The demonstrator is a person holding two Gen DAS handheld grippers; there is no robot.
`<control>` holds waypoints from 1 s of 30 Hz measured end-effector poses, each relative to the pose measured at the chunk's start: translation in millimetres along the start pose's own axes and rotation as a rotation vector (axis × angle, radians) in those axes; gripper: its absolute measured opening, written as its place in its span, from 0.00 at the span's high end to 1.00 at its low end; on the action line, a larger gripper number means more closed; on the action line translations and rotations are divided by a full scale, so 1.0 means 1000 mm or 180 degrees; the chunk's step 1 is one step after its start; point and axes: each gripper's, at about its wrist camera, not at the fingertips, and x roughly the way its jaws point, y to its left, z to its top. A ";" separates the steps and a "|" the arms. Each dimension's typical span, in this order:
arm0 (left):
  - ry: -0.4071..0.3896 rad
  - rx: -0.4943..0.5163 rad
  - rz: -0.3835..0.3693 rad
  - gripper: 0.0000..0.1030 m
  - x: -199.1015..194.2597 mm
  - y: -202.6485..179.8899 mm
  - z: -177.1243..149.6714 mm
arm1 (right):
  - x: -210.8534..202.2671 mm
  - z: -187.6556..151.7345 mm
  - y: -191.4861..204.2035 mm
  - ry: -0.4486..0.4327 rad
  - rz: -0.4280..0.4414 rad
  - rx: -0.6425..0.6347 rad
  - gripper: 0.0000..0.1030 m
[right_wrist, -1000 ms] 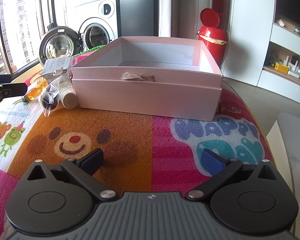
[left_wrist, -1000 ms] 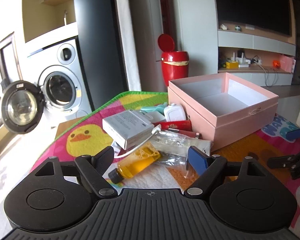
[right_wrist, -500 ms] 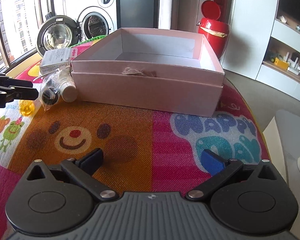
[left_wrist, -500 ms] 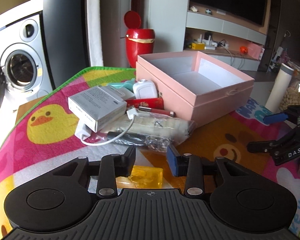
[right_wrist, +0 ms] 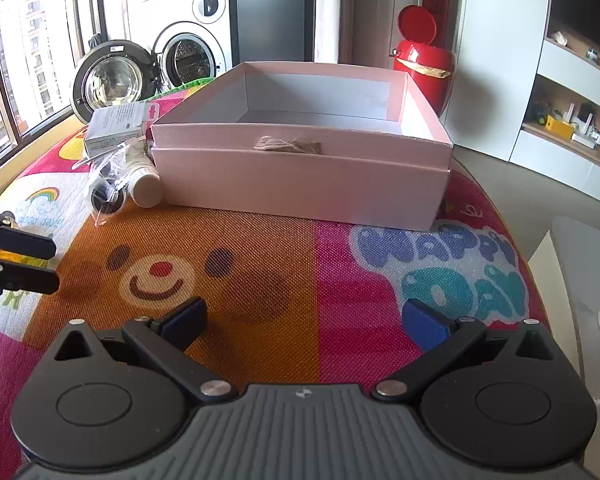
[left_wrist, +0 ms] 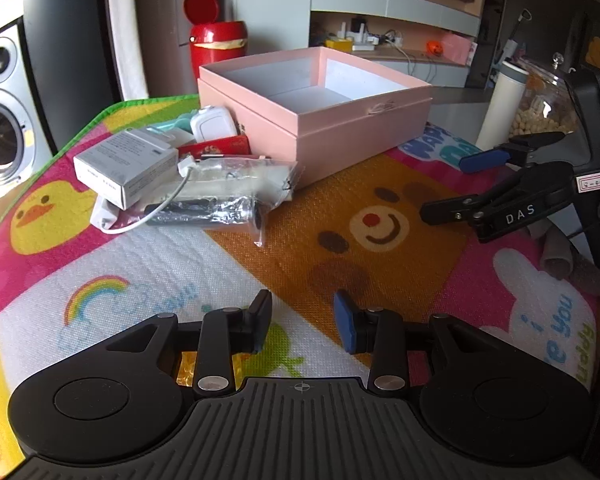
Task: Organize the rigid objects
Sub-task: 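Move the left tool down toward the yellow oil bottle on the mat, then close the left gripper around the yellow oil bottle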
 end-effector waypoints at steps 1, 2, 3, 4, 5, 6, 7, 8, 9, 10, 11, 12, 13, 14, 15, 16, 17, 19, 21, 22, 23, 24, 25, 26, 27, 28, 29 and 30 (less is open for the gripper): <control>-0.0019 -0.0008 0.0022 0.62 -0.004 -0.002 -0.001 | 0.000 0.000 0.000 -0.0002 0.0003 0.0004 0.00; -0.0041 -0.0024 0.0041 0.62 -0.008 -0.003 -0.002 | 0.000 0.000 0.000 -0.0003 0.0004 0.0007 0.00; -0.0095 -0.0064 0.0072 0.62 -0.013 -0.002 -0.002 | 0.000 -0.001 0.000 -0.0006 0.0001 0.0008 0.00; -0.0179 -0.0135 0.0115 0.62 -0.022 0.000 -0.001 | 0.000 -0.001 0.000 -0.0008 -0.0001 0.0010 0.00; -0.0234 -0.0208 0.0161 0.61 -0.029 0.004 0.000 | 0.000 -0.001 0.000 -0.0010 -0.0003 0.0013 0.00; -0.0267 -0.0342 0.0262 0.60 -0.037 0.010 0.001 | 0.000 -0.001 0.000 -0.0012 -0.0003 0.0016 0.00; -0.0262 -0.0481 0.0360 0.60 -0.042 0.015 0.000 | 0.000 -0.001 0.000 -0.0014 -0.0003 0.0019 0.00; -0.0238 -0.0677 0.0498 0.60 -0.047 0.023 -0.001 | 0.000 -0.001 0.000 -0.0015 -0.0003 0.0022 0.00; -0.0205 -0.0956 0.0673 0.60 -0.054 0.033 -0.003 | -0.001 -0.001 0.000 -0.0016 -0.0005 0.0023 0.00; -0.0170 -0.1147 0.0764 0.61 -0.057 0.039 -0.007 | -0.001 -0.001 0.000 -0.0018 -0.0007 0.0024 0.00; -0.0097 -0.1363 0.0843 0.61 -0.060 0.046 -0.012 | -0.001 -0.001 0.000 -0.0019 -0.0010 0.0025 0.00; -0.0027 -0.1565 0.0862 0.61 -0.062 0.052 -0.018 | -0.001 -0.001 0.000 -0.0021 -0.0013 0.0028 0.00; 0.0013 -0.1733 0.0841 0.61 -0.065 0.057 -0.023 | -0.001 -0.001 0.001 -0.0022 -0.0016 0.0028 0.00; 0.0013 -0.1894 0.0802 0.60 -0.068 0.061 -0.030 | -0.001 -0.001 0.001 -0.0021 -0.0018 0.0028 0.00; -0.0019 -0.2021 0.0765 0.60 -0.070 0.064 -0.035 | -0.001 -0.001 0.001 -0.0022 -0.0019 0.0028 0.00; -0.0044 -0.2108 0.0744 0.60 -0.071 0.066 -0.038 | -0.001 -0.001 0.001 -0.0022 -0.0017 0.0029 0.00; -0.0073 -0.2163 0.0732 0.60 -0.071 0.067 -0.040 | -0.001 -0.001 0.001 -0.0022 -0.0018 0.0029 0.00; -0.0146 -0.2266 0.0721 0.59 -0.067 0.070 -0.040 | -0.001 -0.001 0.001 -0.0022 -0.0016 0.0028 0.00; -0.0191 -0.2304 0.0696 0.59 -0.057 0.069 -0.038 | -0.001 -0.001 0.001 -0.0023 -0.0015 0.0031 0.00; -0.0183 -0.2284 0.0699 0.58 -0.052 0.068 -0.035 | -0.001 -0.001 0.001 -0.0024 -0.0015 0.0034 0.00; -0.0175 -0.2218 0.0726 0.57 -0.047 0.063 -0.032 | -0.001 -0.001 0.001 -0.0025 -0.0014 0.0036 0.00; -0.0177 -0.2161 0.0746 0.57 -0.044 0.060 -0.029 | -0.001 -0.001 0.000 -0.0025 -0.0013 0.0040 0.00; -0.0190 -0.2107 0.0756 0.57 -0.043 0.056 -0.027 | -0.001 -0.001 0.000 -0.0026 -0.0011 0.0044 0.00; -0.0220 -0.2069 0.0760 0.57 -0.044 0.054 -0.027 | -0.001 -0.001 0.000 -0.0026 -0.0010 0.0044 0.00; -0.0252 -0.2057 0.0787 0.57 -0.047 0.053 -0.027 | -0.001 -0.001 -0.001 -0.0027 -0.0010 0.0046 0.00; -0.0265 -0.2050 0.0828 0.57 -0.048 0.052 -0.027 | -0.001 -0.001 -0.001 -0.0026 -0.0011 0.0046 0.00; -0.0267 -0.2045 0.0883 0.57 -0.050 0.052 -0.028 | -0.001 -0.001 -0.001 -0.0025 -0.0011 0.0046 0.00; -0.0270 -0.2069 0.0929 0.57 -0.049 0.053 -0.030 | -0.001 -0.001 -0.001 -0.0026 -0.0013 0.0044 0.00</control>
